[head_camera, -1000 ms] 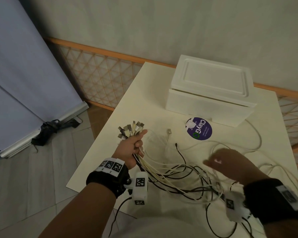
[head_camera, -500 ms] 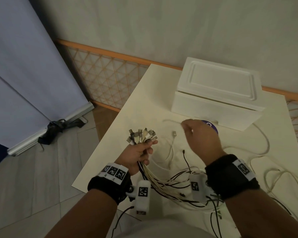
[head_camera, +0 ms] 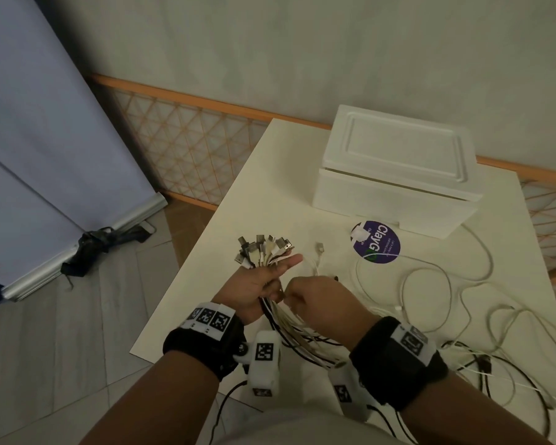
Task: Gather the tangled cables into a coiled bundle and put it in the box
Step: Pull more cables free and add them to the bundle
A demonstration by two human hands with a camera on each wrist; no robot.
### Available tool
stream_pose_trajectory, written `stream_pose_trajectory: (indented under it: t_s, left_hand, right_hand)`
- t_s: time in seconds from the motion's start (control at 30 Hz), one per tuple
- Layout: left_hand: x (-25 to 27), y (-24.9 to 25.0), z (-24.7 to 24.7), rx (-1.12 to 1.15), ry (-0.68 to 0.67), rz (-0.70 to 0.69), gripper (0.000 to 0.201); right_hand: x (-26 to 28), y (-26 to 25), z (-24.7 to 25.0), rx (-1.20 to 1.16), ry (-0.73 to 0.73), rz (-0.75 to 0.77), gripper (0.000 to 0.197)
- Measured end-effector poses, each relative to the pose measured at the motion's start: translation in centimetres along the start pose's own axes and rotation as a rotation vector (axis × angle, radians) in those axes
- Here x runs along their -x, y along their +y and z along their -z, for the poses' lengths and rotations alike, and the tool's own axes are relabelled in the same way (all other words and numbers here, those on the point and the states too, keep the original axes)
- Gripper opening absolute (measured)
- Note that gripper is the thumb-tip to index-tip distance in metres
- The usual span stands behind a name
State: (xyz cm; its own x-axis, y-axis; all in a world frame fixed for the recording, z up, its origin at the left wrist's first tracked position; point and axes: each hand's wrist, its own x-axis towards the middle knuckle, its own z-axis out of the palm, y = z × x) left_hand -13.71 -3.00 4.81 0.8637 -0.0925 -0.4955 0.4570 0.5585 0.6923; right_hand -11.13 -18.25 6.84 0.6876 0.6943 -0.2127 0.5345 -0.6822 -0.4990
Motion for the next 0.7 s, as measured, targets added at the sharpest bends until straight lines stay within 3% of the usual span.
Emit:
stream_pose_trajectory:
  t_s: [0.13, 0.23, 0.33, 0.43, 0.53, 0.6, 0.7]
  left_hand:
    - [0.6, 0.6, 0.3, 0.105, 0.018, -0.04, 0.021]
    - [0.3, 0.5, 1.1, 0.182, 0.144, -0.034, 0.027]
    - [0.3, 0.3, 1.4, 0.283, 0.221, -0.042, 0.024]
    - [0.2, 0.0, 1.0, 0.297, 0.153, -0.055, 0.02]
    - [0.2, -0.1, 0.7, 0.146, 0.069, -0.094, 0.014]
    - [0.2, -0.5, 0.6, 0.014, 0.048, -0.117, 0.023]
    - [-0.2, -1.0, 0.7, -0.09, 0.196, -0.087, 0.035]
  right_hand:
    - [0.5, 0.0, 0.1, -0.255, 0.106, -0.026, 0.005]
    - [0.9, 0.3, 1.3, -0.409, 0.164, -0.063, 0.016]
    - [0.9, 0.7, 1.4, -0.255, 0.094, -0.024, 0.008]
    - [0.7, 0.9, 0.6, -0.048, 0.035, 0.008, 0.007]
    - [0.6, 0.8, -0.2, 0.036, 0.042, 0.034, 0.017]
    - [0.5, 0.5, -0.5, 0.087, 0.03, 0.061, 0.02]
    - [0.8, 0.4, -0.2, 0.113, -0.027, 0.032, 0.025]
